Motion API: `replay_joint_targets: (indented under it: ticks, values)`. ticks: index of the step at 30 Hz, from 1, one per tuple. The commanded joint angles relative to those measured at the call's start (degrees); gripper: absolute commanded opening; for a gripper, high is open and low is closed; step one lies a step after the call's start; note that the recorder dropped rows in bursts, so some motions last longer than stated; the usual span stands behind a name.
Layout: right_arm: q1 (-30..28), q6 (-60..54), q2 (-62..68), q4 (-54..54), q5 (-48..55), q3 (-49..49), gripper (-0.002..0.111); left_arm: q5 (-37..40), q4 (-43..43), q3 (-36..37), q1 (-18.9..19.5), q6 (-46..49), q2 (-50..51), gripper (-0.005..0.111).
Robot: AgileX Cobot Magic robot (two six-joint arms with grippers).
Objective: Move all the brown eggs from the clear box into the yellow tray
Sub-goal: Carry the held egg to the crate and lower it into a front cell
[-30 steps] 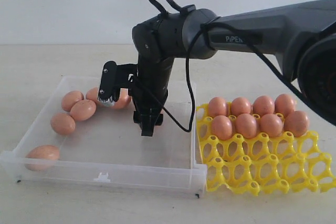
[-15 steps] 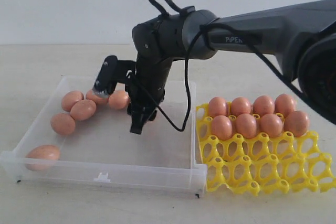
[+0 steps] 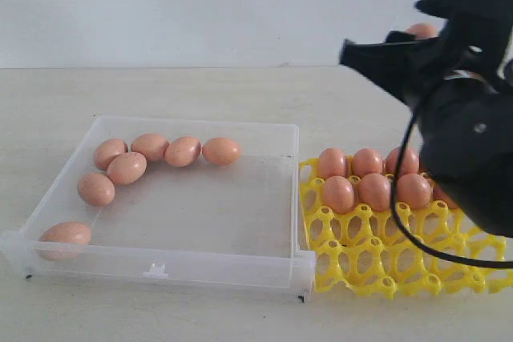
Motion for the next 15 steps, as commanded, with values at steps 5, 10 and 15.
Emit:
replay_joint_targets:
  ticks: [5, 10, 15]
  values:
    - [-24.54, 67.05, -3.94, -102.00, 5.65, 8.00, 0.000, -0.18, 0.24, 0.17, 0.01, 0.02, -0.03, -0.004]
    - [-47.10, 92.62, -3.21, -144.42, -14.32, 9.45, 0.000, -0.18, 0.24, 0.17, 0.01, 0.02, -0.03, -0.004]
    - [-44.86, 84.82, 1.70, -146.10, -4.10, 16.91, 0.000, -0.18, 0.24, 0.17, 0.01, 0.02, -0.03, -0.004]
